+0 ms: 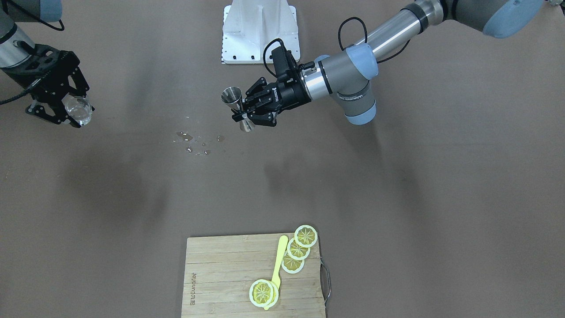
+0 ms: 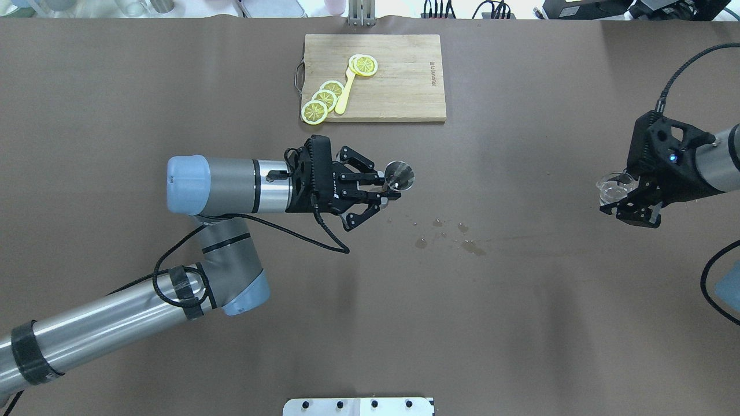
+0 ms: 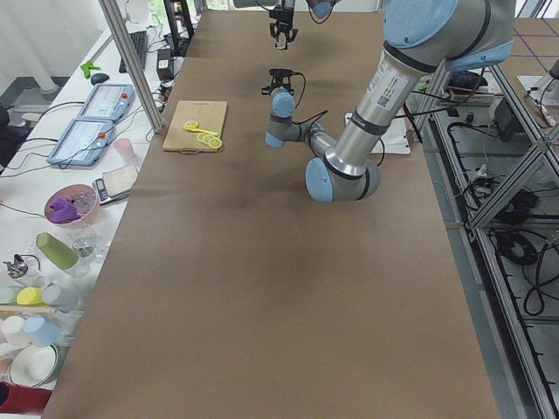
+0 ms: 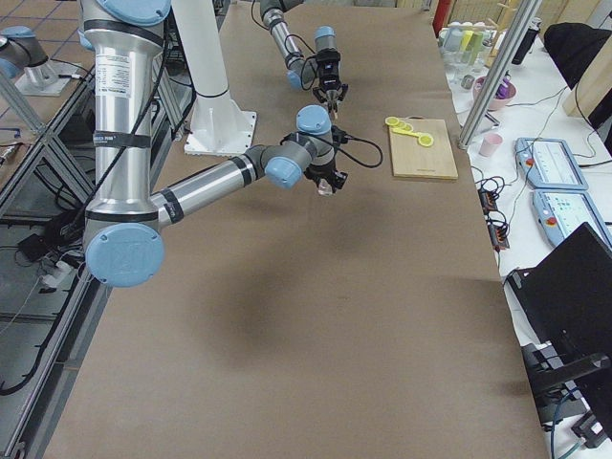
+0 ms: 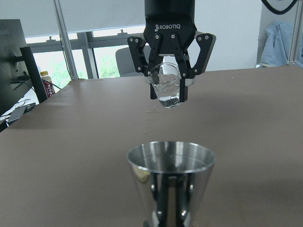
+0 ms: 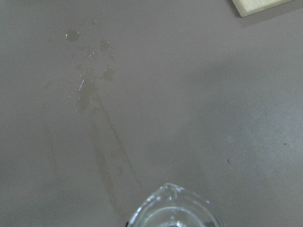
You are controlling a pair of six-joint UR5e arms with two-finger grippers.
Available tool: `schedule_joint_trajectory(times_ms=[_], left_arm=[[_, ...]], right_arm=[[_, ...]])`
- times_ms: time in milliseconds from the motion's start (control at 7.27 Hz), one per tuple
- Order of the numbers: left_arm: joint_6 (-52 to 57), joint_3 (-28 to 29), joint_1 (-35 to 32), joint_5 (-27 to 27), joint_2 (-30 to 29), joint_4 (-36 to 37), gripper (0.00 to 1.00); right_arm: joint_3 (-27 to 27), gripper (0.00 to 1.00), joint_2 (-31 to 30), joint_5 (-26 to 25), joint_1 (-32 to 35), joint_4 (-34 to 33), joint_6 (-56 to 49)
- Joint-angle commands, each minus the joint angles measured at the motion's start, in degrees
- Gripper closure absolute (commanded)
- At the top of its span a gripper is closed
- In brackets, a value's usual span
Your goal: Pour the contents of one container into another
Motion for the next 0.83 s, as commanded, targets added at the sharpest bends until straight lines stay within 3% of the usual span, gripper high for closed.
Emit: schedule_joint_trajectory(times_ms=[0,275,550,688], left_arm=[[0.0,-2.7,-1.2,2.4,4.4,-0.8,1.0],[-1.8,-8.2,-0.5,11.1,9.9,-0.6,1.0],[-3.3,-13.6,2.1,19.7,16.3,-0.5,1.0],[-5.5,-15.6,3.6,24.6,19.3,-0.5,1.0]], right_arm=[[-4.3,1.0,-3.3,0.1,4.2,9.3,2.4],[-9.5,1.0,-5.0,0.7,6.1,17.5,9.6],[-22.1,1.0,-5.4,1.9,6.2,39.7,19.7],[-24.9,1.0,-5.4,2.7,6.3,42.8,21.1]])
